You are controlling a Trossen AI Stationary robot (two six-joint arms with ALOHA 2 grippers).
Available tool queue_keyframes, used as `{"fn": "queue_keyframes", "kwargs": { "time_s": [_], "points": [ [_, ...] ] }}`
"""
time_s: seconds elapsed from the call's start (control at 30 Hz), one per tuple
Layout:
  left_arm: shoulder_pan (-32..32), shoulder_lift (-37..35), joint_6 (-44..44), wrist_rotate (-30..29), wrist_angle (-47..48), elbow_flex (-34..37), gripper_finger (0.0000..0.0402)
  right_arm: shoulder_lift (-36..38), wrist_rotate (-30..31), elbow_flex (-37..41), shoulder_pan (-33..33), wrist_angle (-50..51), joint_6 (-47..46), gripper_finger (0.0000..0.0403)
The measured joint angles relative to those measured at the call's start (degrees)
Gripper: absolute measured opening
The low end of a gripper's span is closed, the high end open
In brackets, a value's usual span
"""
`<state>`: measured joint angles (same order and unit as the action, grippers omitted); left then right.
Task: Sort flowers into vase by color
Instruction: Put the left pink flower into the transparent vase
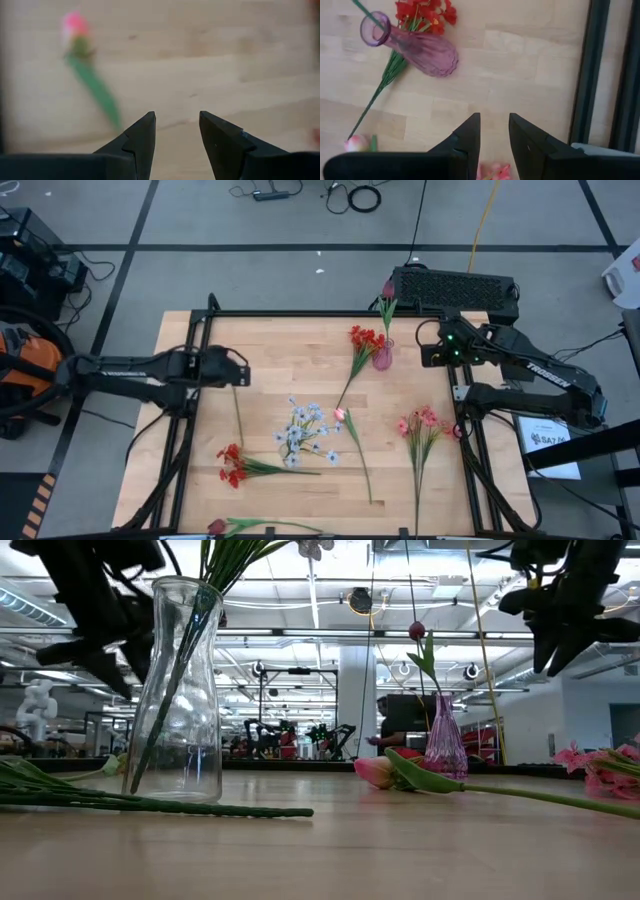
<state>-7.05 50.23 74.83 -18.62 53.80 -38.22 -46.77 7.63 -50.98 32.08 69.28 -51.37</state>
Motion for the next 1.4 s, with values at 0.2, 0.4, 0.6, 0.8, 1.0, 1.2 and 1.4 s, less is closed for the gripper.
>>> {"fn": "queue_keyframes", "kwargs": {
  "time_s": [0.2,0.4,0.6,0.8,1.0,1.2,1.4],
  "points": [
    [-9.65,2.78,-5.44,6.98,4.40,-0.02,0.0159,-1.68,0.33,0.00,0.00,-0.98,0.41,0.0093],
    [-16.23,9.55,-7.93,12.00,4.11,0.29,0.0159,-3.83,0.21,0.00,0.00,-1.87,1.27,0.0093],
    [-19.04,17.18,-9.78,15.57,3.42,1.44,0.0159,-5.02,-0.39,0.00,0.00,-1.84,1.27,0.0093],
    [-20.17,22.46,-11.28,16.09,-1.85,1.49,0.0159,-4.99,-2.13,0.00,-0.11,-1.76,1.15,0.0093],
    [-21.04,26.49,-13.80,17.34,-3.61,1.49,0.0159,-4.99,-2.22,0.00,-3.02,-1.58,-1.70,0.0093],
    [-21.11,28.18,-14.17,17.23,-4.52,2.18,0.0159,-4.99,-2.16,0.00,-9.73,-1.62,-6.95,0.0093],
    [-21.11,28.03,-15.21,17.20,-8.86,5.40,0.0159,-4.99,-2.04,0.00,-17.72,-1.76,-11.63,0.0093]
  ]
}}
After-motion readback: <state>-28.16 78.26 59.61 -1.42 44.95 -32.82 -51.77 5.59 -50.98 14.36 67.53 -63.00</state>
